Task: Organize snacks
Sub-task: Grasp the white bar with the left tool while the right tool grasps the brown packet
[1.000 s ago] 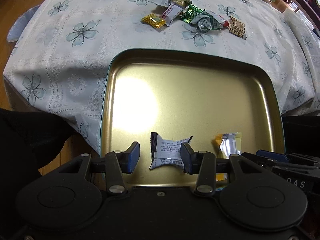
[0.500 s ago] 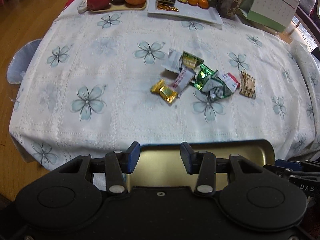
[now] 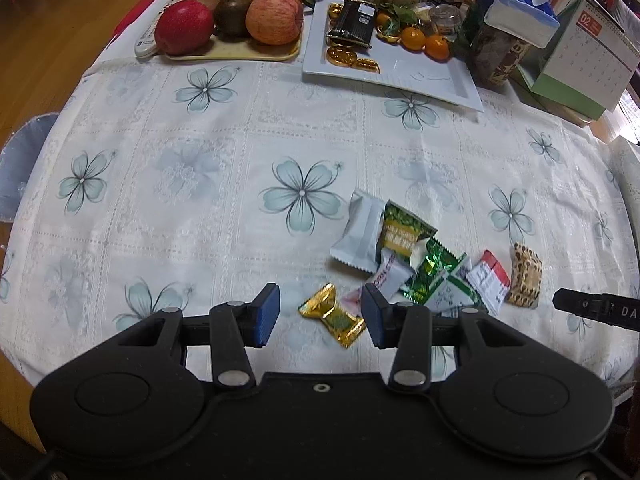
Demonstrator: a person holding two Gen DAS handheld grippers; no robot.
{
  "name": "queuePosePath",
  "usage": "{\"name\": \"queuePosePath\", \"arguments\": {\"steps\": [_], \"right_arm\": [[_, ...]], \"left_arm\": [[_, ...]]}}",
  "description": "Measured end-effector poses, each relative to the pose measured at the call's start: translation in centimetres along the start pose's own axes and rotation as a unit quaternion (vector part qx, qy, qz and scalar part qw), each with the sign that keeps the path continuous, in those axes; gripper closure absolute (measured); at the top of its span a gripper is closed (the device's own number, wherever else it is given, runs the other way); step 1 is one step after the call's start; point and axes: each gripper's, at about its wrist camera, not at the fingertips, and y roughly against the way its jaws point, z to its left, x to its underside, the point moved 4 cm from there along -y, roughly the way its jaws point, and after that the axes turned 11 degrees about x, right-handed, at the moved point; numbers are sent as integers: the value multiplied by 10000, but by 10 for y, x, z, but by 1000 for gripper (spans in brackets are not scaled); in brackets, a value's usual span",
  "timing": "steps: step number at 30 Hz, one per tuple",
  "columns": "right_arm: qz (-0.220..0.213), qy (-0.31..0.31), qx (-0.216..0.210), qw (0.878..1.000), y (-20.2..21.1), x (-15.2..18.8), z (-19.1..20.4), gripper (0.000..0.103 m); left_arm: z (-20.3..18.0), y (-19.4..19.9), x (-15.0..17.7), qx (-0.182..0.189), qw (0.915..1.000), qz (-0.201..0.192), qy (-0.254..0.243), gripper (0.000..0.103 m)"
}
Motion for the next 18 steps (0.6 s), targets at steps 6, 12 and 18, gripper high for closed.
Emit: {"name": "queuePosePath", "arguments": {"steps": [6,12,18], "right_arm": [[59,-240,113,9996,-22,-31,-5,52],[281,-434,144,9986,-41,-32,-6,52],[271,-674,18,9974,-37,-34,-9,52]], "left_arm": [[-3,-18,-22,202,9998,-74,-14,51],[-6,-41,-34,324,9994,0,120,51],[-14,-63,-38,202,9996,164,113,51]]}}
